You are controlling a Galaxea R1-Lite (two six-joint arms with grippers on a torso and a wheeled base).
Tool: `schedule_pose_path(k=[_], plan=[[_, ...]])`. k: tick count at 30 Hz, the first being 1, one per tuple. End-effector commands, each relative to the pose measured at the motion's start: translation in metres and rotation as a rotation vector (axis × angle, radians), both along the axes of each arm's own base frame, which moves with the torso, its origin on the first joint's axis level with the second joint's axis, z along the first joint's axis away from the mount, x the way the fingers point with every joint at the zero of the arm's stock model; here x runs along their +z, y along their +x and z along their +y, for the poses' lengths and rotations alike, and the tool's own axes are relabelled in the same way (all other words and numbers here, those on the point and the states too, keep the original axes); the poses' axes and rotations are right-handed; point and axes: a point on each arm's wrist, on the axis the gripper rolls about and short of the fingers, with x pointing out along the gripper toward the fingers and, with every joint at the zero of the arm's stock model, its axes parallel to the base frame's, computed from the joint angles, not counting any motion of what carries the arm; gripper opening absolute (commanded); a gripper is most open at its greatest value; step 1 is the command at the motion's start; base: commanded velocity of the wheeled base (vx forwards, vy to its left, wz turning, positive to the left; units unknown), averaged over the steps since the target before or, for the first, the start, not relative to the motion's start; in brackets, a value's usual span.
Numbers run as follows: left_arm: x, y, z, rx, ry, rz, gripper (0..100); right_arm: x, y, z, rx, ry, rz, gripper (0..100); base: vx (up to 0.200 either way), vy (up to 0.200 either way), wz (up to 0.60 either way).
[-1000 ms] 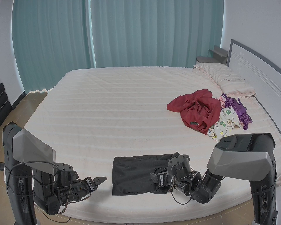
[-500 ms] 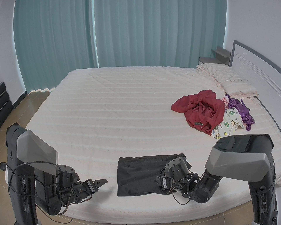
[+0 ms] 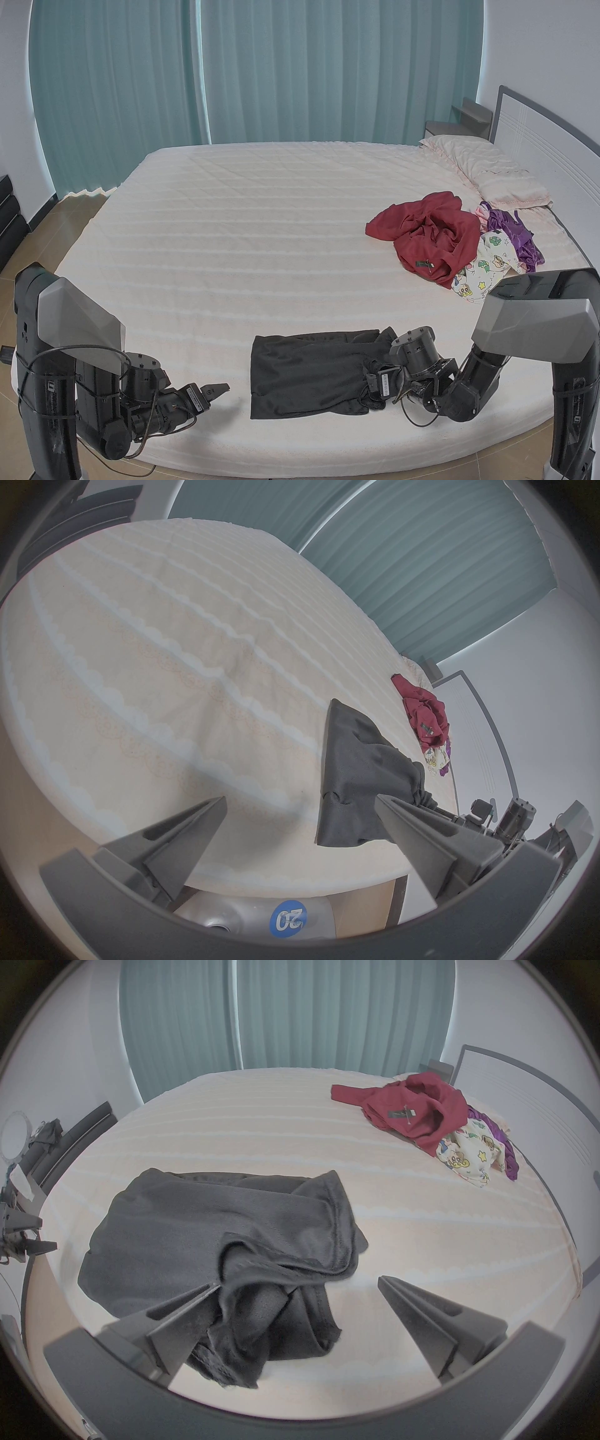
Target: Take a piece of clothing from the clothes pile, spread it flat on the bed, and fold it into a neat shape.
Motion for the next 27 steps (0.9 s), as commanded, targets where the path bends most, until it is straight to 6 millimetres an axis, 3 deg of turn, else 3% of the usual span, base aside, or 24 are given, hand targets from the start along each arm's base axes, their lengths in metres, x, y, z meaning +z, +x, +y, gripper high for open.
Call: schedule_pose_path(k=[1, 9, 16, 22, 27], plan=[[0.0, 0.001, 0.0, 0.001, -0.001, -0.01, 100, 0.009, -0.003, -0.02, -0.027, 0.014, 0.02, 100, 0.0, 0.0, 0.0], [0.0, 0.001, 0.0, 0.001, -0.001, -0.01, 100, 0.008, -0.005, -0.06, -0.074, 0.04, 0.091, 100, 0.0, 0.0, 0.0], [0.0, 0.001, -0.001, 0.001, 0.0, -0.01, 100, 0.002, -0.017, -0.076, -0.069, 0.045, 0.151, 100, 0.0, 0.0, 0.0], [0.0, 0.001, -0.001, 0.001, 0.0, -0.01, 100, 0.022, -0.003, -0.074, -0.071, 0.134, -0.012, 100, 0.0, 0.0, 0.0], [-0.001, 0.001, -0.001, 0.001, 0.0, -0.009, 100, 0.044, -0.007, -0.072, -0.027, 0.189, -0.053, 100, 0.0, 0.0, 0.0]])
